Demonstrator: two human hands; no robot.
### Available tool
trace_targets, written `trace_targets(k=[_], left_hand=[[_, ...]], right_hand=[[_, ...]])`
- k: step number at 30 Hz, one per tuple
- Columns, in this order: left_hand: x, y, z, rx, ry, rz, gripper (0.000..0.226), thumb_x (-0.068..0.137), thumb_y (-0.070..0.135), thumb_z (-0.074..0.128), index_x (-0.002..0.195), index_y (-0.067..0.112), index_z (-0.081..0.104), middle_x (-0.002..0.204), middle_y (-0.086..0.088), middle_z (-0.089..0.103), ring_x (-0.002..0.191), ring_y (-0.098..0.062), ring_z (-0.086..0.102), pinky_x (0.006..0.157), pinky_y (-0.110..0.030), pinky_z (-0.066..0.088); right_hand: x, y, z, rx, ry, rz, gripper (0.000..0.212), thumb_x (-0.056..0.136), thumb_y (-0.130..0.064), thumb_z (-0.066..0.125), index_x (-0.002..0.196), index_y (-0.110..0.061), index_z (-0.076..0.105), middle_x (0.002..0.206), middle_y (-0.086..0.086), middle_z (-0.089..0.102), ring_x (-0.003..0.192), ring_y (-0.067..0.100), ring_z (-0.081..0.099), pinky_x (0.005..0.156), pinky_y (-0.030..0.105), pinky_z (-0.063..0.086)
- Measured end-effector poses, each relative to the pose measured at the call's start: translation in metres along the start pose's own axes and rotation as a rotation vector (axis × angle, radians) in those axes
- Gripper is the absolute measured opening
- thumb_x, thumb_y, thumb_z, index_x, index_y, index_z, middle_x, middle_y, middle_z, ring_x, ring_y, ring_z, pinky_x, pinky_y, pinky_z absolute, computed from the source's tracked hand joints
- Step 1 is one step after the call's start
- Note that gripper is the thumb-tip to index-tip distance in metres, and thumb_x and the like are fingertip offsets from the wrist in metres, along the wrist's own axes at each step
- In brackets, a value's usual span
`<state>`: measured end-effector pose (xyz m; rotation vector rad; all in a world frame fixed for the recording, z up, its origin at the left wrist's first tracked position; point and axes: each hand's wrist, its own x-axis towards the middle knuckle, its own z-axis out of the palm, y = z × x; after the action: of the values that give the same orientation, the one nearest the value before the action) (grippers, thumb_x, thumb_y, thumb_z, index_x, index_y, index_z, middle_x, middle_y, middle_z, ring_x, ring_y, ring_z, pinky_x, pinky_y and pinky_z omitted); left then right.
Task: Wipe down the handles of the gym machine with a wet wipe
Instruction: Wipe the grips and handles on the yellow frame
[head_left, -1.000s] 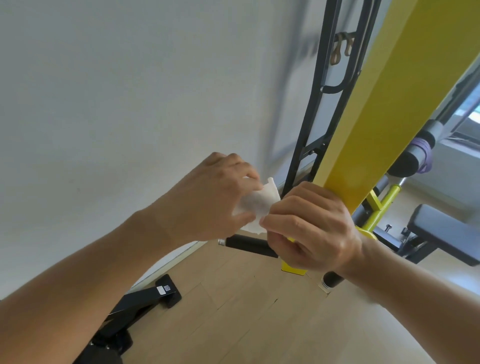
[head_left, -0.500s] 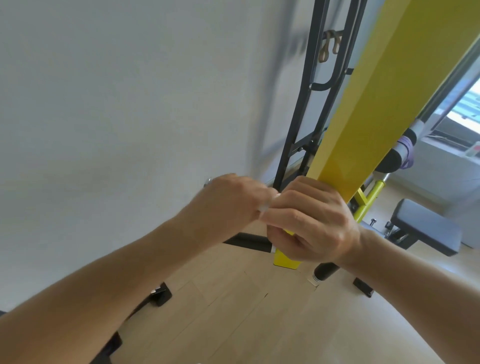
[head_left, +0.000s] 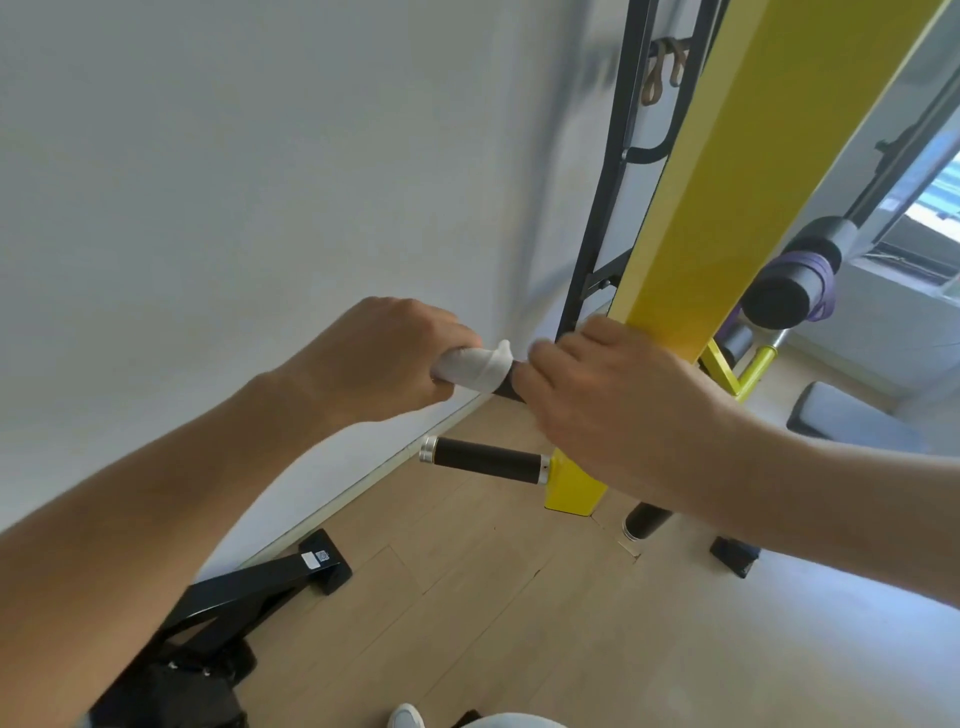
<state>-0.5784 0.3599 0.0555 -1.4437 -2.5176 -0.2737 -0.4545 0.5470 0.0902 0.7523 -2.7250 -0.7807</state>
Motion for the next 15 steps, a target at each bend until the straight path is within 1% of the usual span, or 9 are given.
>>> trace_targets(k=[2, 3, 4, 5, 6, 9, 11, 13, 15], left_hand=[[0.003, 0.008, 0.0, -0.018, 0.063, -0.007, 0.03, 0.07, 0.018, 0.082, 0.072, 0.023, 0.053, 0.058, 0.024, 0.039, 0.047, -0.005, 0.035, 0.054, -0.011, 0.028], [0.004, 0.012, -0.001, -0.022, 0.091, -0.004, 0.033, 0.068, 0.018, 0.084, 0.07, 0.025, 0.051, 0.055, 0.024, 0.036, 0.044, -0.005, 0.031, 0.054, -0.008, 0.021], [0.002, 0.011, -0.001, -0.03, 0.107, -0.008, 0.027, 0.069, 0.023, 0.086, 0.071, 0.023, 0.059, 0.054, 0.02, 0.045, 0.045, -0.005, 0.032, 0.056, -0.006, 0.017], [-0.002, 0.006, 0.0, -0.037, 0.129, -0.007, 0.022, 0.071, 0.033, 0.086, 0.08, 0.022, 0.069, 0.06, 0.014, 0.06, 0.051, -0.003, 0.039, 0.058, -0.004, 0.019], [-0.008, -0.001, 0.0, -0.068, 0.136, -0.039, 0.033, 0.072, 0.044, 0.084, 0.093, 0.021, 0.074, 0.075, 0.01, 0.072, 0.059, -0.002, 0.048, 0.06, -0.004, 0.027], [-0.031, -0.021, -0.008, -0.278, 0.093, -0.186, 0.063, 0.07, 0.067, 0.073, 0.117, 0.025, 0.07, 0.108, 0.011, 0.073, 0.087, -0.008, 0.065, 0.079, -0.022, 0.052], [-0.036, -0.023, -0.011, -0.283, 0.104, -0.193, 0.063, 0.072, 0.066, 0.069, 0.121, 0.026, 0.068, 0.115, 0.009, 0.072, 0.095, -0.011, 0.065, 0.087, -0.029, 0.052], [-0.032, -0.019, -0.011, -0.185, 0.095, -0.118, 0.056, 0.077, 0.056, 0.073, 0.12, 0.021, 0.07, 0.112, 0.003, 0.074, 0.094, -0.014, 0.066, 0.085, -0.029, 0.051], [-0.025, -0.012, -0.011, -0.044, 0.079, -0.03, 0.046, 0.079, 0.044, 0.078, 0.116, 0.017, 0.072, 0.104, 0.0, 0.076, 0.09, -0.018, 0.068, 0.083, -0.031, 0.053]], right_hand=[[0.015, -0.007, -0.011, 0.098, -0.019, 0.17, 0.027, 0.101, -0.037, 0.051, 0.108, -0.011, 0.054, 0.084, 0.002, 0.046, 0.068, 0.017, 0.044, 0.064, 0.03, 0.042], [0.025, -0.009, -0.012, 0.148, -0.035, 0.234, 0.036, 0.101, -0.046, 0.05, 0.112, -0.012, 0.05, 0.086, 0.001, 0.044, 0.072, 0.016, 0.044, 0.064, 0.03, 0.04], [0.035, -0.009, -0.012, 0.208, -0.068, 0.286, 0.038, 0.101, -0.048, 0.049, 0.114, -0.012, 0.047, 0.087, 0.001, 0.047, 0.073, 0.017, 0.046, 0.064, 0.029, 0.041], [0.043, -0.008, -0.01, 0.287, -0.103, 0.313, 0.036, 0.102, -0.045, 0.049, 0.115, -0.012, 0.047, 0.088, 0.001, 0.054, 0.074, 0.017, 0.051, 0.065, 0.03, 0.045], [0.049, -0.007, -0.006, 0.363, -0.114, 0.325, 0.032, 0.103, -0.041, 0.051, 0.117, -0.012, 0.05, 0.091, 0.001, 0.06, 0.074, 0.018, 0.056, 0.068, 0.031, 0.051], [0.05, -0.011, 0.002, 0.425, -0.111, 0.309, 0.028, 0.101, -0.033, 0.058, 0.123, -0.017, 0.056, 0.094, -0.001, 0.065, 0.077, 0.017, 0.062, 0.078, 0.034, 0.059], [0.046, -0.015, 0.001, 0.371, -0.101, 0.284, 0.028, 0.1, -0.031, 0.059, 0.125, -0.018, 0.054, 0.094, -0.002, 0.065, 0.077, 0.017, 0.062, 0.076, 0.033, 0.058], [0.041, -0.017, -0.005, 0.238, -0.085, 0.25, 0.023, 0.101, -0.029, 0.057, 0.119, -0.015, 0.055, 0.086, 0.0, 0.057, 0.072, 0.017, 0.055, 0.07, 0.029, 0.049], [0.031, -0.018, -0.012, 0.075, -0.044, 0.22, 0.02, 0.098, -0.026, 0.061, 0.092, -0.008, 0.054, 0.076, 0.003, 0.052, 0.067, 0.02, 0.048, 0.069, 0.033, 0.038]])
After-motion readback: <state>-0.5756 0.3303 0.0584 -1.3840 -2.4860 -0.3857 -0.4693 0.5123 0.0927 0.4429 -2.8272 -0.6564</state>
